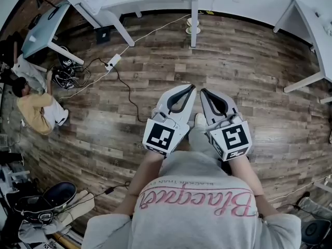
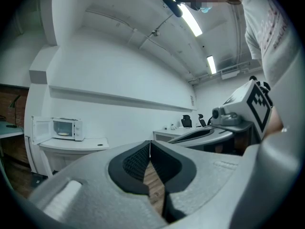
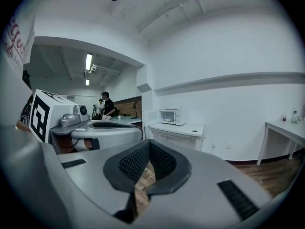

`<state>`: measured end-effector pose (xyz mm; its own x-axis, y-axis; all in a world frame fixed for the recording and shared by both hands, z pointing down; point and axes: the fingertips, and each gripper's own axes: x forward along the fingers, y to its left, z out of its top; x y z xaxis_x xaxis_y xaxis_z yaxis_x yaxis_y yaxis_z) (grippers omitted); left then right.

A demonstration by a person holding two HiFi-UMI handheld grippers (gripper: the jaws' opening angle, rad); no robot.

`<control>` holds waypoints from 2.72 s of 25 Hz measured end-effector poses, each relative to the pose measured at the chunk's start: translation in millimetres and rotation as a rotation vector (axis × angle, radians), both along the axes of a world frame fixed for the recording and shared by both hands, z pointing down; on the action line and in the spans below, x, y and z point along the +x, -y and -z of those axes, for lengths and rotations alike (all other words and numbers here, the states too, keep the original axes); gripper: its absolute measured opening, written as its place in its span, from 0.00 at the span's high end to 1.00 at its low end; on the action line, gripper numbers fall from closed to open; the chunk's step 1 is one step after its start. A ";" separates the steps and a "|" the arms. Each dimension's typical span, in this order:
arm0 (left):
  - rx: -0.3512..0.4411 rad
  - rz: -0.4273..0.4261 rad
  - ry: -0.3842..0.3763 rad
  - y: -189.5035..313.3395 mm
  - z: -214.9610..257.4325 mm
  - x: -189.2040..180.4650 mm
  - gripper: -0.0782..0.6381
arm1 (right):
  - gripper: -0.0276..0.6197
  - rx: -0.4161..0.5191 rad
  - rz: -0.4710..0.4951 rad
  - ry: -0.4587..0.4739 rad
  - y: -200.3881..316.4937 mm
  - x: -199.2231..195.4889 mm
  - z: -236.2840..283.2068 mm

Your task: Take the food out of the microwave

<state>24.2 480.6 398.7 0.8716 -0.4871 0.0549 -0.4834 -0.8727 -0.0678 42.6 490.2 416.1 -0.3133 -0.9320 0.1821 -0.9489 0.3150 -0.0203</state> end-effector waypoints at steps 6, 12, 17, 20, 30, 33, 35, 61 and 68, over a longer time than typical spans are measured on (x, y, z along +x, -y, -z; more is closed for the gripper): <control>-0.011 0.012 0.008 42.4 4.5 26.7 0.88 | 0.94 0.000 0.014 0.023 44.4 26.2 5.9; 0.009 0.035 -0.011 87.1 19.5 49.8 0.88 | 0.94 0.027 0.039 0.001 91.2 52.0 21.2; 0.049 0.066 -0.020 124.0 36.6 70.9 0.88 | 0.94 0.071 0.070 -0.021 128.9 76.0 40.6; 0.086 0.074 -0.033 144.5 50.8 81.3 0.88 | 0.94 0.100 0.089 -0.038 150.0 86.6 53.4; 0.168 0.141 -0.069 206.3 109.6 95.3 0.88 | 0.94 0.203 0.122 -0.110 215.8 114.8 115.2; 0.157 0.152 -0.082 220.4 116.9 96.5 0.88 | 0.94 0.204 0.116 -0.103 228.3 121.5 125.4; 0.150 0.160 -0.083 230.0 122.4 99.4 0.88 | 0.94 0.210 0.101 -0.090 236.3 125.0 132.6; 0.131 0.102 -0.181 400.1 143.5 114.9 0.88 | 0.94 0.224 0.015 -0.064 396.8 130.0 137.2; 0.106 0.100 -0.190 462.3 145.2 107.8 0.88 | 0.94 0.199 0.029 -0.046 455.6 114.9 132.7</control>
